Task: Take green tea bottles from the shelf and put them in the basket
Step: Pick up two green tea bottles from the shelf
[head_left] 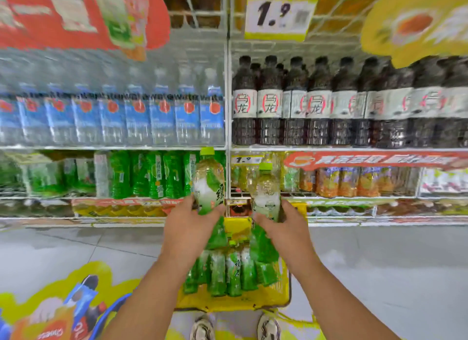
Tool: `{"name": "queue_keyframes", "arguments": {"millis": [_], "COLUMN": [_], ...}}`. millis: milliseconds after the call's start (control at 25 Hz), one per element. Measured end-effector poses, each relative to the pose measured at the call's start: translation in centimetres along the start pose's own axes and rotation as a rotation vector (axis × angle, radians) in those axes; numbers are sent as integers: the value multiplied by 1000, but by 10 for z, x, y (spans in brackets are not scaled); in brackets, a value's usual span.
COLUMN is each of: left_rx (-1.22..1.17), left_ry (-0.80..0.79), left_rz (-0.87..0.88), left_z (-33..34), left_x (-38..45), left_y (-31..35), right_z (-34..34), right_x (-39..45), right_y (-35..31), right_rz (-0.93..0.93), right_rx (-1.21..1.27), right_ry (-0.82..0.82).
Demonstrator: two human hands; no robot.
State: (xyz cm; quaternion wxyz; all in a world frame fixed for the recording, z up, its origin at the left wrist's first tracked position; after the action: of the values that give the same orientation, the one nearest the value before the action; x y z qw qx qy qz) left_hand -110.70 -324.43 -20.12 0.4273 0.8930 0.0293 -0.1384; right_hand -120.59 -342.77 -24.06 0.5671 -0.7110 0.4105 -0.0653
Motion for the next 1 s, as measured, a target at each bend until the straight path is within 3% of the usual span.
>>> {"name": "queue_keyframes", "arguments": {"millis": [400,640,1000], "left_rx": [-150,-195,-242], "left_ry": [5,148,249], "left_rz": [274,413,404], "left_z": [-97,-148,-180], "left_x": [-54,-78,-93], "left_y": [180,265,303], "right_z": [-106,-150,-169], "right_x": [-57,-88,-93], "right_y": [-194,-287,-348], "right_rz": [-313,-511,-696], "right_rx": [42,122,170], "right_ry": [76,80,-36]}}
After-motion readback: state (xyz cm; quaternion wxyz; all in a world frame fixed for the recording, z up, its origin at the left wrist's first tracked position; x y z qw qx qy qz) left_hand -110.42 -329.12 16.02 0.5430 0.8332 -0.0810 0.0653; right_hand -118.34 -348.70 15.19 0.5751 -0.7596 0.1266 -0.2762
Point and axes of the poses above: each hand's wrist, its own x-axis towards the middle knuckle, its own z-axis out of the palm, y = z × x, the point moved 2 cm from there along x, towards the middle knuckle, and after that the axes turned 4 degrees about y, right-handed, at the moved point
